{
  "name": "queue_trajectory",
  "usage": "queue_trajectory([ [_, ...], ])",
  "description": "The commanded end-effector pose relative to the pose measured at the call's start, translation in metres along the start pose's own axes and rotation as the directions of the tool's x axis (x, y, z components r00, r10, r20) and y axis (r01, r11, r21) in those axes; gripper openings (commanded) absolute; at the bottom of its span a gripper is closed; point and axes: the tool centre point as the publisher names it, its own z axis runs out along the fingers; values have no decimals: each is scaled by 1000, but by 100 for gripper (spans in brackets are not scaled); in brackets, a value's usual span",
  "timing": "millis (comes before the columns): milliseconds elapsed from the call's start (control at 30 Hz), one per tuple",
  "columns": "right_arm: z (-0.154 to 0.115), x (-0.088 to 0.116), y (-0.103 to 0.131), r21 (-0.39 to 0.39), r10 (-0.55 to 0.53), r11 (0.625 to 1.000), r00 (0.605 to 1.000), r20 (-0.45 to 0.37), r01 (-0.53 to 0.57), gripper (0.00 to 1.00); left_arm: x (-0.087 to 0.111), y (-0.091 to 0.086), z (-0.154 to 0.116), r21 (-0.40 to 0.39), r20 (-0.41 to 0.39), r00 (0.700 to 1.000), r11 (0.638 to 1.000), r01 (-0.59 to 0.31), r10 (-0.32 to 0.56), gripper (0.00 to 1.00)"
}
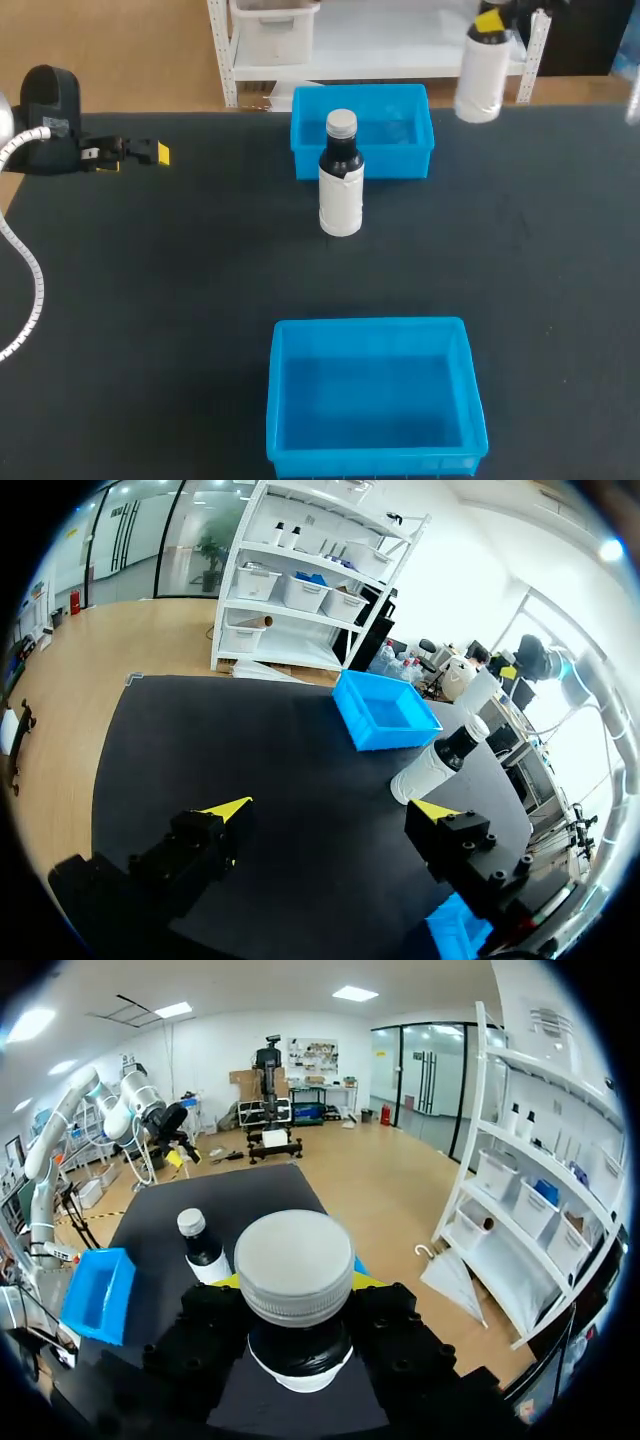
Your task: Pick up the bottle, and place it in the far bin if it is heavy, or in the near bin if it is light.
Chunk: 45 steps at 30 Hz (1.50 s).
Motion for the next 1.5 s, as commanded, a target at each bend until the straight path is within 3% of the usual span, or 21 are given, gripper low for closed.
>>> queue_trajectory([
  [33, 30, -18, -15, -100, -15, 995, 1000, -6, 14, 0, 0, 0, 0, 0, 0, 1000, 1000, 0, 0, 100],
  [300, 75, -35, -13, -180, -47, 982, 999, 8, 48, 0, 0, 0, 0, 0, 0, 1000, 1000, 0, 0, 100],
  [767, 144, -43, -6, -301, -102, 948, 995, 10, 100, 0, 0, 0, 0, 0, 0, 1000, 1000, 0, 0, 100],
  [1500, 206, -45, 8, -393, -129, 910, 991, 43, 135, 0, 0, 0, 0, 0, 0, 1000, 1000, 0, 0, 100],
])
